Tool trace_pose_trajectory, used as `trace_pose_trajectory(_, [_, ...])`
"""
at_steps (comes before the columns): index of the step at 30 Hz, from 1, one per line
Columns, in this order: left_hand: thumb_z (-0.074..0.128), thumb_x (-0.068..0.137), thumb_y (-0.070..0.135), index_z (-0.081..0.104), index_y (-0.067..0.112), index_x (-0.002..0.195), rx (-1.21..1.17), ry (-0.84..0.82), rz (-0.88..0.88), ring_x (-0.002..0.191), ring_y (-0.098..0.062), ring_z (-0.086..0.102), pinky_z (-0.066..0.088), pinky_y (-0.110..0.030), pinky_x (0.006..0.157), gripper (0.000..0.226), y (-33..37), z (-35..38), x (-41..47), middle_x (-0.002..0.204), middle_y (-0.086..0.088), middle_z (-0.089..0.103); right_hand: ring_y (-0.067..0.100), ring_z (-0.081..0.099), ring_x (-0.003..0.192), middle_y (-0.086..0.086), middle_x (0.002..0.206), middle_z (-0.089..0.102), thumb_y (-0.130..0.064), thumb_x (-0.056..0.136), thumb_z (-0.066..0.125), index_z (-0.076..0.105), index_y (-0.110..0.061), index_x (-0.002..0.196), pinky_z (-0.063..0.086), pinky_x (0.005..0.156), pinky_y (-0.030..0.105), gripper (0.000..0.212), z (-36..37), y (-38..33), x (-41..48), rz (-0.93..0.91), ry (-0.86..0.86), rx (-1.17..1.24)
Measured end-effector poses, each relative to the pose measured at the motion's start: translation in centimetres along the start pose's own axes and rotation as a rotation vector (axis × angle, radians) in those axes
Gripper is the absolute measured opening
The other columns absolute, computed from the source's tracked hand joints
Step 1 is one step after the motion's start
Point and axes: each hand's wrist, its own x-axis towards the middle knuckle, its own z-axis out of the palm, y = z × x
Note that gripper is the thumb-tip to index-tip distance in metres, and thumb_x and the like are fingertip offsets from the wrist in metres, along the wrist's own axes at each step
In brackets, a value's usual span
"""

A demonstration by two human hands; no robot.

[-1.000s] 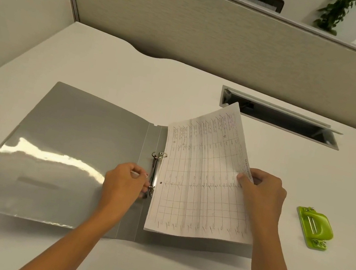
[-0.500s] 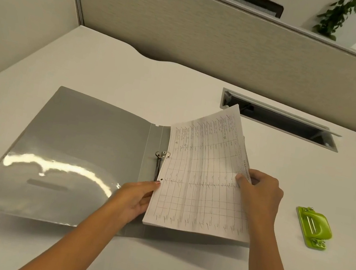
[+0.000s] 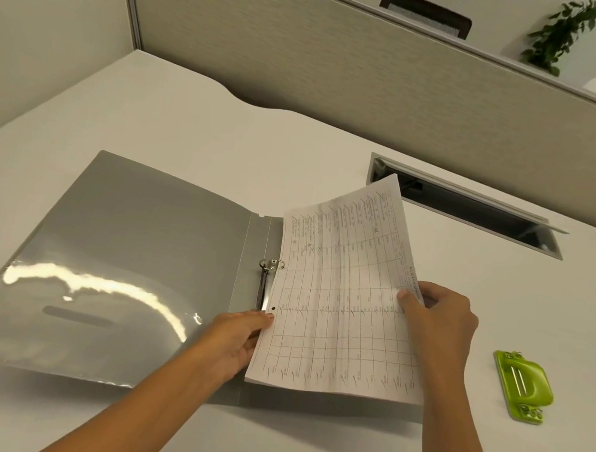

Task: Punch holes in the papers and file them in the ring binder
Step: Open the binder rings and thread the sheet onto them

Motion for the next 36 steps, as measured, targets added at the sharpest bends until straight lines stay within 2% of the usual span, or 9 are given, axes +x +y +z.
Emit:
trace_pose_trajectory(5, [0.057, 0.091, -0.001, 0.060, -0.004, 0.092, -0.054, 0.005, -0.064, 0.100, -0.037, 0.063, 0.053, -0.047, 0.082, 0.004, 0.1, 0.2, 0.1, 0.100, -0.023, 0.066, 0.018, 0.059, 0.078, 0.008, 0.119, 0.068, -0.024, 0.091, 0.063, 0.066, -0.010, 0.119, 0.048, 0.074, 0.027, 0.032, -0.1, -0.5, 0.1, -0.016, -0.001, -0.009])
trace_pose_trajectory(9, [0.055, 0.092, 0.001, 0.058, -0.003, 0.092, -0.063, -0.007, -0.101, 0.087, -0.033, 0.064, 0.050, -0.048, 0.084, 0.004, 0.0, 0.2, 0.1, 0.094, -0.021, 0.066, 0.018, 0.057, 0.076, 0.008, 0.122, 0.067, -0.025, 0.091, 0.062, 0.065, -0.011, 0.121, 0.045, 0.072, 0.025, 0.033, -0.3, -0.9, -0.1, -0.041, -0.003, -0.020])
trace_pose_trajectory(13, [0.056, 0.091, -0.002, 0.058, -0.004, 0.095, -0.107, -0.018, -0.094, 0.088, -0.033, 0.063, 0.051, -0.047, 0.081, 0.005, -0.4, 0.1, 0.2, 0.099, -0.023, 0.066, 0.018, 0.057, 0.076, 0.007, 0.123, 0.066, -0.025, 0.091, 0.062, 0.065, -0.012, 0.121, 0.045, 0.074, 0.026, 0.033, -0.3, -1.3, -0.2, -0.053, -0.001, -0.023])
trace_pose_trajectory(17, [0.056, 0.091, -0.002, 0.060, -0.003, 0.092, -0.087, -0.012, -0.064, 0.085, -0.032, 0.064, 0.052, -0.045, 0.076, 0.004, -0.6, 0.2, 0.2, 0.095, -0.020, 0.067, 0.018, 0.057, 0.075, 0.008, 0.123, 0.066, -0.024, 0.091, 0.062, 0.065, -0.011, 0.121, 0.045, 0.072, 0.026, 0.033, -0.4, -1.4, -0.2, -0.057, -0.006, -0.020])
trace_pose_trajectory(21, [0.058, 0.090, -0.002, 0.059, -0.009, 0.103, -0.044, -0.004, -0.043, 0.097, -0.036, 0.066, 0.053, -0.044, 0.083, 0.015, -0.7, 0.1, 0.3, 0.103, -0.024, 0.068, 0.018, 0.057, 0.077, 0.009, 0.121, 0.067, -0.024, 0.091, 0.062, 0.065, -0.011, 0.121, 0.045, 0.074, 0.026, 0.032, -0.5, -1.5, 0.0, -0.076, -0.004, -0.023])
trace_pose_trajectory(24, [0.061, 0.087, -0.003, 0.061, -0.009, 0.103, -0.026, -0.006, -0.041, 0.097, -0.035, 0.067, 0.057, -0.041, 0.078, 0.018, -0.8, 0.1, 0.3, 0.104, -0.024, 0.069, 0.017, 0.056, 0.078, 0.008, 0.119, 0.068, -0.024, 0.091, 0.062, 0.066, -0.011, 0.119, 0.045, 0.075, 0.026, 0.031, -0.6, -1.8, 0.2, -0.088, -0.003, -0.024])
trace_pose_trajectory(30, [0.063, 0.087, 0.001, 0.064, -0.001, 0.097, 0.022, 0.013, -0.042, 0.085, -0.031, 0.069, 0.057, -0.042, 0.071, 0.010, -1.3, 0.3, 0.3, 0.092, -0.018, 0.072, 0.010, 0.053, 0.068, 0.006, 0.115, 0.069, -0.026, 0.092, 0.061, 0.067, -0.013, 0.117, 0.035, 0.056, 0.013, 0.029, -0.4, -2.1, 0.4, -0.117, -0.003, -0.041])
trace_pose_trajectory(36, [0.059, 0.089, -0.001, 0.062, -0.003, 0.094, -0.064, -0.025, -0.067, 0.084, -0.030, 0.067, 0.056, -0.039, 0.073, 0.006, -1.0, 0.3, 0.4, 0.092, -0.020, 0.070, 0.014, 0.056, 0.074, 0.007, 0.118, 0.068, -0.026, 0.091, 0.061, 0.066, -0.013, 0.119, 0.041, 0.067, 0.024, 0.031, -0.4, -2.1, 0.3, -0.110, -0.001, -0.053])
